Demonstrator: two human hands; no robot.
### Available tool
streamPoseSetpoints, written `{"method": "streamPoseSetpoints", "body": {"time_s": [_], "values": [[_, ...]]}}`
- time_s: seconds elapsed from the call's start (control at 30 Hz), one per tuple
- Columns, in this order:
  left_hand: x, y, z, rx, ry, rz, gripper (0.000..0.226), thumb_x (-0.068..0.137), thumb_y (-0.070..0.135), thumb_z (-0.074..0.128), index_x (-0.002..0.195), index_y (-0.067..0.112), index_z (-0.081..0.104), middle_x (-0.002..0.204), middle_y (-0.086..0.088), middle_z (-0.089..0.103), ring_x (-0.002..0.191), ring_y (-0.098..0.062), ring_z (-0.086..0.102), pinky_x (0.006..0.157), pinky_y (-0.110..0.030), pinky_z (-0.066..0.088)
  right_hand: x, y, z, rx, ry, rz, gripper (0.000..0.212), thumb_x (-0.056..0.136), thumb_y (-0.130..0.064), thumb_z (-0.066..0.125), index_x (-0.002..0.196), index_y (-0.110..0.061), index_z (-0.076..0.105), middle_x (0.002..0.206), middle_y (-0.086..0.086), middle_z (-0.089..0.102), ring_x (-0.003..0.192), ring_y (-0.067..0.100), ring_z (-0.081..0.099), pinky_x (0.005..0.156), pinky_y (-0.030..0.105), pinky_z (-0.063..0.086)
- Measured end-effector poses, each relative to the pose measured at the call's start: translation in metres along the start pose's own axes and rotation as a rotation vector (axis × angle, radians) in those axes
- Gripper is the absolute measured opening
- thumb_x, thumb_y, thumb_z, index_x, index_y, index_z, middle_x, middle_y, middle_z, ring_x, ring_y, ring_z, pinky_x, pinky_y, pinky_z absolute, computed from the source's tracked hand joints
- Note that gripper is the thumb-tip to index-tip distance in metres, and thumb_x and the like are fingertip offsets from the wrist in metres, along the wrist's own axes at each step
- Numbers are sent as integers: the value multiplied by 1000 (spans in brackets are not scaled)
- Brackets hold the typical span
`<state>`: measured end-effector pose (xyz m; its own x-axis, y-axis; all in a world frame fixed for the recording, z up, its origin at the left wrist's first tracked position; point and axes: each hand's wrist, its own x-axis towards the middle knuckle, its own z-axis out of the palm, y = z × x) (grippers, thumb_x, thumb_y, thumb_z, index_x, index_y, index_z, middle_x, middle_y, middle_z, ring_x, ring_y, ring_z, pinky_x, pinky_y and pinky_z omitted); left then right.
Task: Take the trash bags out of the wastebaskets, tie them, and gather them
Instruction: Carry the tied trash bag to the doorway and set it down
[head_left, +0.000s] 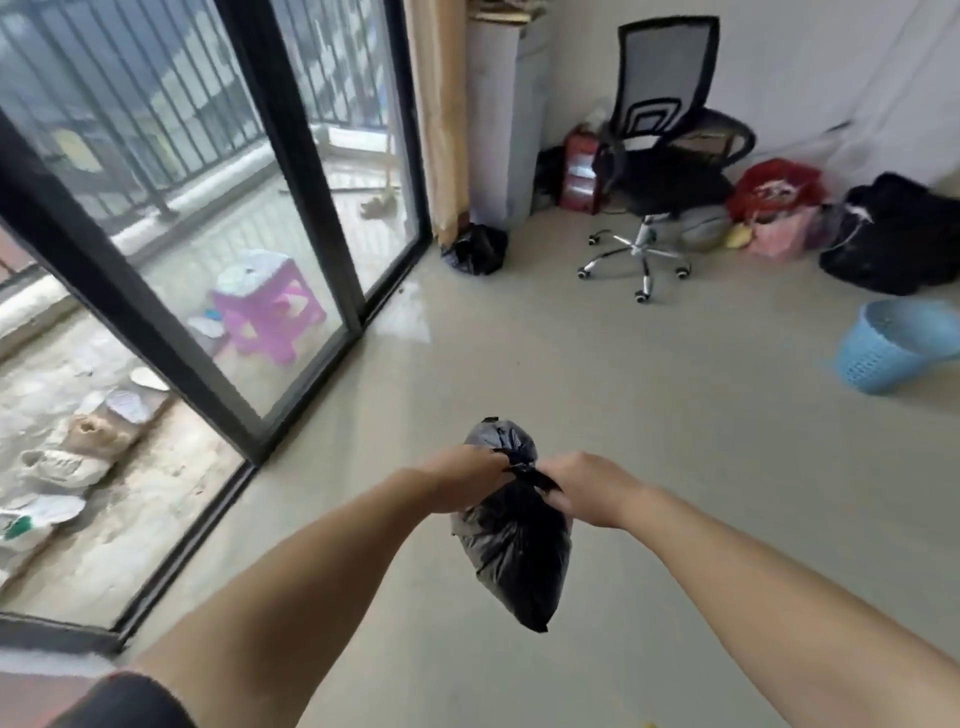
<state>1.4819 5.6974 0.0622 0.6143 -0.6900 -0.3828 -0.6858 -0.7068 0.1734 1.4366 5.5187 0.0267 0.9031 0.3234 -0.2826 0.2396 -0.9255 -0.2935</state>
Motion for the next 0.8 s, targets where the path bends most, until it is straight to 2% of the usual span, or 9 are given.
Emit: {"method": "streamPoseSetpoints", "body": {"time_s": [0.1, 0.4, 0.53, 0.67, 0.8], "values": [[61, 65, -9, 25, -8, 87, 37, 102, 31, 31, 107, 4, 56, 109, -20, 63, 93, -38, 60, 66, -33, 34, -51, 73, -9, 38, 34, 104, 21, 89, -27, 47, 104, -14, 54, 105, 13, 66, 97, 33, 61, 76, 40, 49], [221, 279, -39, 135, -72, 382, 38, 102, 37, 30, 104, 7, 54, 101, -16, 64, 90, -36, 60, 67, -36, 39, -219, 261, -38, 118, 110, 436, 21, 92, -27, 47, 104, -11, 53, 104, 12, 64, 95, 33, 60, 75, 40, 48], [271, 360, -51, 184, -127, 541, 39, 103, 35, 29, 104, 5, 54, 97, -14, 62, 84, -31, 57, 65, -33, 35, -281, 314, -42, 196, 150, 609, 15, 93, -23, 46, 97, -9, 50, 97, 11, 61, 85, 30, 56, 67, 36, 41], [321, 426, -54, 263, -189, 667, 38, 103, 36, 27, 103, 7, 51, 95, -13, 61, 88, -31, 59, 70, -38, 41, -326, 359, -41, 239, 173, 739, 16, 93, -22, 45, 99, -8, 51, 94, 11, 60, 83, 30, 57, 67, 37, 43], [370, 484, -63, 322, -223, 793, 31, 103, 36, 26, 91, 13, 44, 83, -6, 51, 84, -30, 57, 72, -40, 43, -357, 410, -43, 258, 202, 847, 14, 92, -22, 46, 97, -11, 52, 93, 10, 62, 80, 29, 59, 67, 38, 47]]}}
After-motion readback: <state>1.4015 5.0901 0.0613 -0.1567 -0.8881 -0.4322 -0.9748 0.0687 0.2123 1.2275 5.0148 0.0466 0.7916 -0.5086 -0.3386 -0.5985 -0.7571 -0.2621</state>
